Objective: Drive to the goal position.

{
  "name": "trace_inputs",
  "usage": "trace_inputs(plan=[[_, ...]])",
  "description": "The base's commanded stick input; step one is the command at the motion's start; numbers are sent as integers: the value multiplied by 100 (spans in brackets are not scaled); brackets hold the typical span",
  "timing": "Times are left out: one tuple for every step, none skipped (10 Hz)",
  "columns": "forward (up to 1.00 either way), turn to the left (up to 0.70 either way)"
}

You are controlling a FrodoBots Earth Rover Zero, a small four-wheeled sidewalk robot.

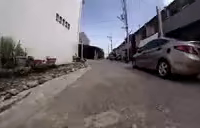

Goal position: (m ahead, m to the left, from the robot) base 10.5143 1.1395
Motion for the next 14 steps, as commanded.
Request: trace_inputs(plan=[[100,2],[100,2],[100,2],[100,2],[100,2],[100,-20],[100,-38],[100,-38],[100,-38],[100,-31],[100,-13],[100,2],[100,2],[100,2]])
